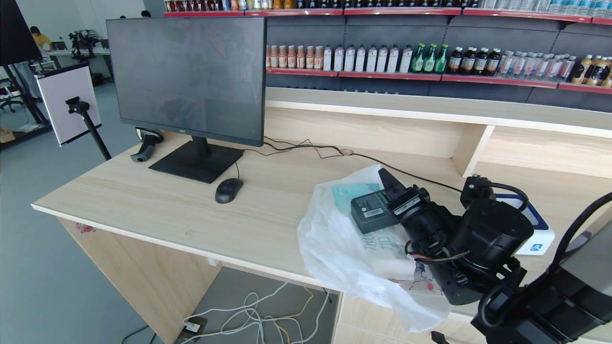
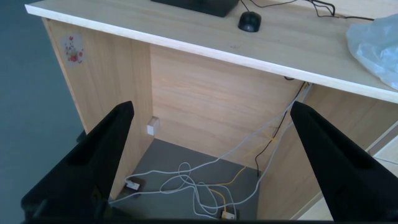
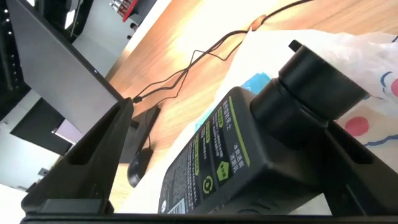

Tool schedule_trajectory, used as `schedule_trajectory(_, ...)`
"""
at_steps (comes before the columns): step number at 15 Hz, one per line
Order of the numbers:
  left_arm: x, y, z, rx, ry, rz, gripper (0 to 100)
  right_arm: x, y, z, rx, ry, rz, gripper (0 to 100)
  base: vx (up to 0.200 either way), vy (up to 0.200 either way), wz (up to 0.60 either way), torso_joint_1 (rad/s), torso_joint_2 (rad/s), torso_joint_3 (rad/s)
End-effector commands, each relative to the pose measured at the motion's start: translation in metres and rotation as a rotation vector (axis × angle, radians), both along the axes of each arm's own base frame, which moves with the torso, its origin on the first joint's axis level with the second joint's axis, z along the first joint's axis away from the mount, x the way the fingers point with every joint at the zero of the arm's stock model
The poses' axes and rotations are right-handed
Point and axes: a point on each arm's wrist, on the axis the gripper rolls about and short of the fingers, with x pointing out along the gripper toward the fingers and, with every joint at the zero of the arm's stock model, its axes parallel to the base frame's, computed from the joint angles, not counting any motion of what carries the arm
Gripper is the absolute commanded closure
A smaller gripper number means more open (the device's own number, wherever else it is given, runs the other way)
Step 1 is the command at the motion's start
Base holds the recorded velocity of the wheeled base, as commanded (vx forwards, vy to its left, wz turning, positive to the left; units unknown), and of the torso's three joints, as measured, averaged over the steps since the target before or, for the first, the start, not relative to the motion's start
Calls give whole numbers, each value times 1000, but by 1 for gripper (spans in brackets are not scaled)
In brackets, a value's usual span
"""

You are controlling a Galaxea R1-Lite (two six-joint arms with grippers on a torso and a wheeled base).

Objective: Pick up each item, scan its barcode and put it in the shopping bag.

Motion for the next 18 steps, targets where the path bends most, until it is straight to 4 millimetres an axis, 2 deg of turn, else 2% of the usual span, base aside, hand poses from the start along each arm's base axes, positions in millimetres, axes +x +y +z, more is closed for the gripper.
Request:
schedule_trajectory(1,0,0,0,0,0,1,0,0,-2,3,5,-8,-6,0,0,0,0,0,0,0)
schedule_trajectory(10,0,0,0,0,0,1,0,12,-19,8,15,-26,-55,0,0,0,0,0,0,0)
schedule_trajectory(14,0,0,0,0,0,1,0,6,-13,14,1,-45,-33,0,0,0,0,0,0,0)
schedule_trajectory(18,0,0,0,0,0,1,0,-4,5,17,-16,-62,33,0,0,0,0,0,0,0)
